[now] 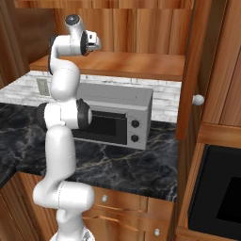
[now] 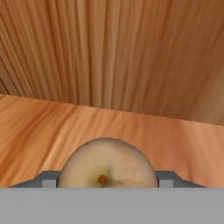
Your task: Pick the peachs from the cabinet and place them in one bowl. Pick the mango from the sink and place it in the other bowl.
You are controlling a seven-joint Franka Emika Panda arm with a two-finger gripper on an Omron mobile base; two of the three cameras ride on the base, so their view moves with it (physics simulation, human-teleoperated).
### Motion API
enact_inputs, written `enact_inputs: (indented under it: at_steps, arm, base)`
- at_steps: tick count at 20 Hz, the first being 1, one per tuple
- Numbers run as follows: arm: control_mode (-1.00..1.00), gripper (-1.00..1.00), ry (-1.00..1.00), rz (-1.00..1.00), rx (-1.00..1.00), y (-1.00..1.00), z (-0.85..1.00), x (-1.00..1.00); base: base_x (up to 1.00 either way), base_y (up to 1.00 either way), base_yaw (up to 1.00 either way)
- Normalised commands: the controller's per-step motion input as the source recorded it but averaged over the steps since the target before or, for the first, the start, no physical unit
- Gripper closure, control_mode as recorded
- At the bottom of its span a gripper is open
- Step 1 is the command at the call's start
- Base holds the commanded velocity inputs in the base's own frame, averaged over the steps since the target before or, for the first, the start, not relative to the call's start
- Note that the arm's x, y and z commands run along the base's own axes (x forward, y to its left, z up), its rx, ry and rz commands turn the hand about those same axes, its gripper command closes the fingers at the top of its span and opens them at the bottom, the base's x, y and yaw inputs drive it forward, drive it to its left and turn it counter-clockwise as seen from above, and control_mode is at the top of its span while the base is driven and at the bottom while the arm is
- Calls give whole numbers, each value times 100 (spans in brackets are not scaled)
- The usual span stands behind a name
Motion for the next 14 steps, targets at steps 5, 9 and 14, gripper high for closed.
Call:
enact_inputs:
  at_steps: [5, 9, 14]
  arm:
    - [-100, 100, 1, -2, 0, 0, -19, -8]
    - [-100, 100, 0, -1, 0, 0, -19, -5]
    - [-100, 100, -1, 0, 1, 0, -26, 0]
  base:
    - [0, 0, 0]
    - [0, 0, 0]
    - [0, 0, 0]
